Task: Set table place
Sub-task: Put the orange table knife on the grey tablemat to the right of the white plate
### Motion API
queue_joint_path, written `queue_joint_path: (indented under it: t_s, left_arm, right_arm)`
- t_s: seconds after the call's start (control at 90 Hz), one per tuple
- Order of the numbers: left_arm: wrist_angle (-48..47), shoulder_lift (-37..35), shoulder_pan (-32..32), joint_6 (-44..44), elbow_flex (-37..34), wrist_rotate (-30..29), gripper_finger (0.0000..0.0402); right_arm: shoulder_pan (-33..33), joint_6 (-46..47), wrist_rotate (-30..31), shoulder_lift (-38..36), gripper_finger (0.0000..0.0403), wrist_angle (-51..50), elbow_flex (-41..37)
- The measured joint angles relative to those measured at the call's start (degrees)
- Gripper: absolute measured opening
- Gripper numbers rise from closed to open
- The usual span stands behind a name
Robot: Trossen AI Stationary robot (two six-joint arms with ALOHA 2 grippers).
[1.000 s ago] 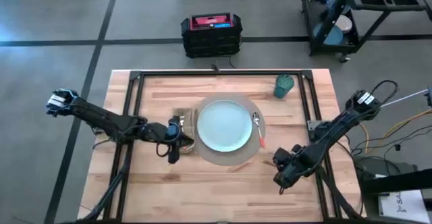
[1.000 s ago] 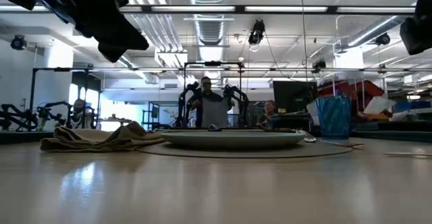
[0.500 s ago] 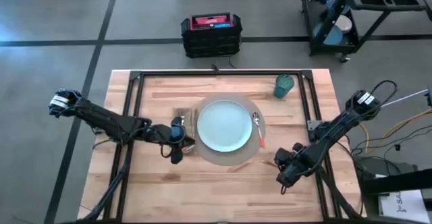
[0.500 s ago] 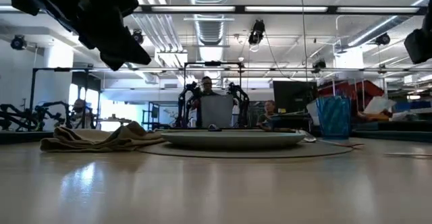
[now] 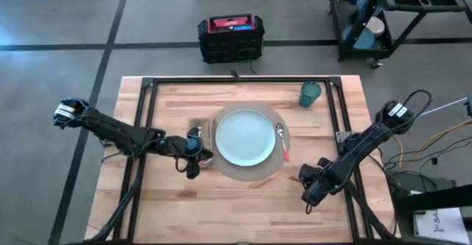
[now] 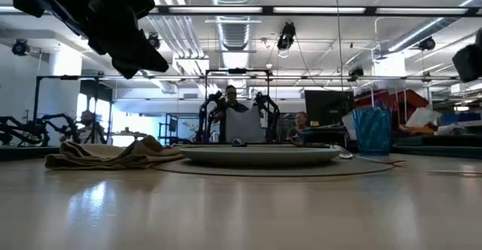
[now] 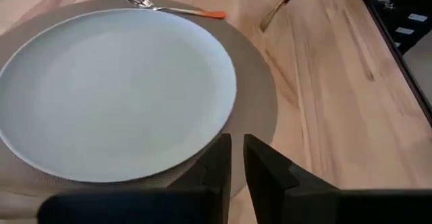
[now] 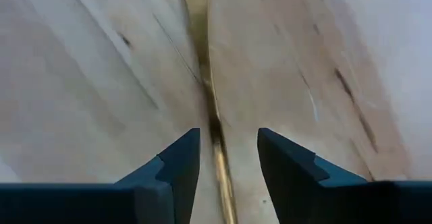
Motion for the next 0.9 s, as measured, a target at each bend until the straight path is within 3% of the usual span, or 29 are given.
queue_joint_path:
  t_s: [0.211,0.433,0.744,0.9]
  left_arm:
    - [-0.1,0.0,0.0,0.0,0.0,0.0,0.0027]
    - [-0.1,0.0,0.0,0.6,0.0,0.0,0.0027]
    - [0.1,0.0,0.0,0.8,0.0,0.0,0.0027]
    - [0.2,0.0,0.0,1.3,0.0,0.0,0.0027]
  right_arm:
    - [0.0,0.5,-0.8,3.6,0.0128,1.1,0.4]
    - [-0.5,15.7,-1.5,3.7,0.0013,0.9,2.5]
    - [-1.6,34.3,2.8,3.9,0.0006,0.1,7.0]
    - [-5.5,34.5,11.4,3.7,0.0007,-0.2,9.0]
